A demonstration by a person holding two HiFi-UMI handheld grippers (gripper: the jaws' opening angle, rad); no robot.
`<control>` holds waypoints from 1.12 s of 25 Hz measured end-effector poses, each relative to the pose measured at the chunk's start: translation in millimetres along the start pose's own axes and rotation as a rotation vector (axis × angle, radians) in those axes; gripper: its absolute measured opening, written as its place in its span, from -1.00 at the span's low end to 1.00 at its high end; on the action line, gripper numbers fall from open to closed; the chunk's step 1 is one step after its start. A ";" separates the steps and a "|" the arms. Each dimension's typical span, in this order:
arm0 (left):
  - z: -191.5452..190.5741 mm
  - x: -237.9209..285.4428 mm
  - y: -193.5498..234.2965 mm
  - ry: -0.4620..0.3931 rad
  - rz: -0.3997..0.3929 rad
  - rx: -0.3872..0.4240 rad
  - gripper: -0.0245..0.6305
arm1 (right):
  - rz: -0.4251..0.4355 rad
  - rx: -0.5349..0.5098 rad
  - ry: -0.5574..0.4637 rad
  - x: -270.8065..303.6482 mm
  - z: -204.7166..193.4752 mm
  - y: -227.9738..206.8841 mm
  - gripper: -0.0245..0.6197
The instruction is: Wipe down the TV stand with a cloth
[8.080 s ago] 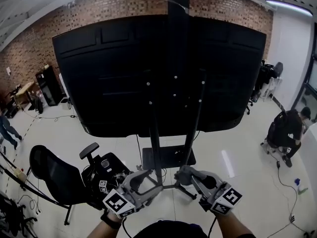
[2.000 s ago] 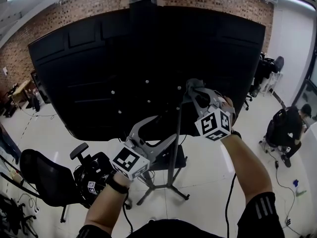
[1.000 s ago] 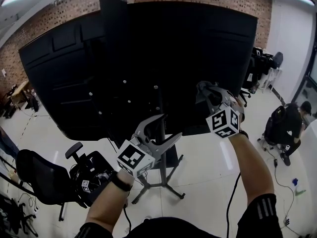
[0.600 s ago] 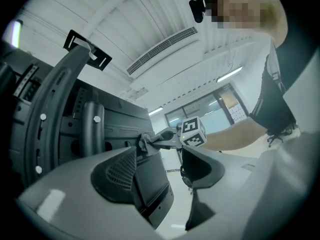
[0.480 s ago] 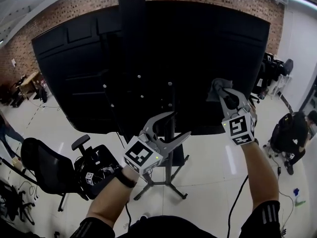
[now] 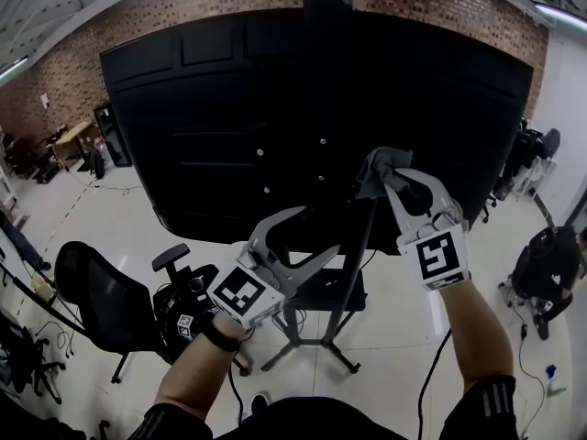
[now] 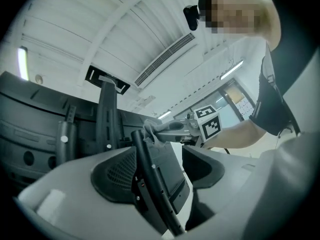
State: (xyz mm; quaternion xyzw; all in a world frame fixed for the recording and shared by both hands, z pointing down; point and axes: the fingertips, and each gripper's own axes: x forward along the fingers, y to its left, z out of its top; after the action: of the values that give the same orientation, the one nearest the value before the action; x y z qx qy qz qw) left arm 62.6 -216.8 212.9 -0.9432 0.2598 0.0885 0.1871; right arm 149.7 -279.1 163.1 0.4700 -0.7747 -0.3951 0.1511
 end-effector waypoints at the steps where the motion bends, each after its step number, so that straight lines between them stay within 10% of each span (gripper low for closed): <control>1: 1.9 -12.0 8.2 0.003 0.003 0.007 0.02 | 0.014 0.022 -0.024 9.2 12.2 11.8 -0.84; 12: 11.7 -125.1 93.2 0.018 0.026 0.018 0.02 | 0.103 0.043 -0.060 111.7 129.9 136.6 -0.84; 17: 6.1 -163.3 127.5 0.022 0.038 -0.007 0.02 | 0.093 -0.040 0.081 165.0 131.8 179.6 -0.84; 28: -24.3 -210.9 165.5 0.064 0.041 -0.039 0.02 | 0.068 -0.727 0.470 249.5 94.2 211.2 -0.84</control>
State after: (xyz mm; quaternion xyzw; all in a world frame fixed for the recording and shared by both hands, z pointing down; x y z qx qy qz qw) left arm -201.4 -261.7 240.0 -0.9435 0.2832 0.0672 0.1587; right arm -163.8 -394.3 227.7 0.4377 -0.5448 -0.5192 0.4920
